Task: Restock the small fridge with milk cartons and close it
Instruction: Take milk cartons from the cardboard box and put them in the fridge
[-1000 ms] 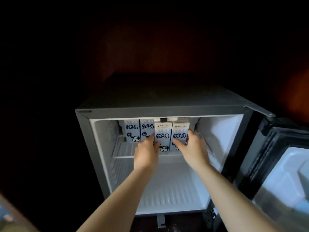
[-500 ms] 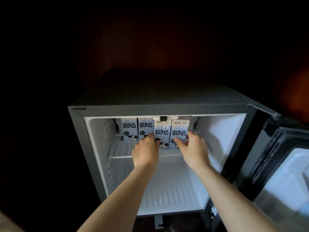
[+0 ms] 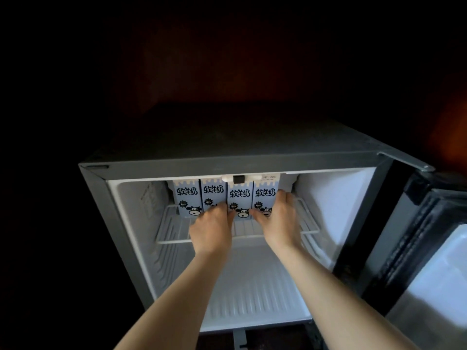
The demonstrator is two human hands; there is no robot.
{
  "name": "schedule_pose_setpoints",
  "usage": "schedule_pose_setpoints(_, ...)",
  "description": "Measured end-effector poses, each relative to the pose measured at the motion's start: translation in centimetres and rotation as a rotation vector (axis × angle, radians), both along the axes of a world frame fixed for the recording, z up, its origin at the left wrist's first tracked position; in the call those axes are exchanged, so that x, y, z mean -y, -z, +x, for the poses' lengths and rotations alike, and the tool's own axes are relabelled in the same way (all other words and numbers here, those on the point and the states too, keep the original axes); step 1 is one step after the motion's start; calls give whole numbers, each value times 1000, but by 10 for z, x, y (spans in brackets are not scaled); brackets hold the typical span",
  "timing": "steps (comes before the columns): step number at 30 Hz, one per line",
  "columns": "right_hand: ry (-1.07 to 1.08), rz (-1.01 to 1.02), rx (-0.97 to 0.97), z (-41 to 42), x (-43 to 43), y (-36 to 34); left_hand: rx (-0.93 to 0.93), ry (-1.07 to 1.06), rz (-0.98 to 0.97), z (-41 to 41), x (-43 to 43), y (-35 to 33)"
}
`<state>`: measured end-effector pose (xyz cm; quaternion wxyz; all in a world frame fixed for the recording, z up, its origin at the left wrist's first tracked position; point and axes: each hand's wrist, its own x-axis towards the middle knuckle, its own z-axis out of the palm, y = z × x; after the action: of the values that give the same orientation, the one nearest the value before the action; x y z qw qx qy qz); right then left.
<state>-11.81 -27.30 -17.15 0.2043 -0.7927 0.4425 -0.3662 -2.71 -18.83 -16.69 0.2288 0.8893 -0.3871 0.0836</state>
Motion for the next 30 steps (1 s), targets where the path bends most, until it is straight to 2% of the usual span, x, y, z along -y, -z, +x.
schedule_pose_setpoints(12,25,43,-57,11,13,1,28,-30,-38,8,13,10)
schedule_pose_setpoints(18,-10,96,-22,7,14,-2,-82,7,-10,5,9,2)
schedule_pose_setpoints(23,-22,95,16,-7,7,-8,-164,132,32,1,-8,-14)
schedule_pose_setpoints(30,-82,-14,-232,-22,-27,-37,-130,373,206,2,-57,-39)
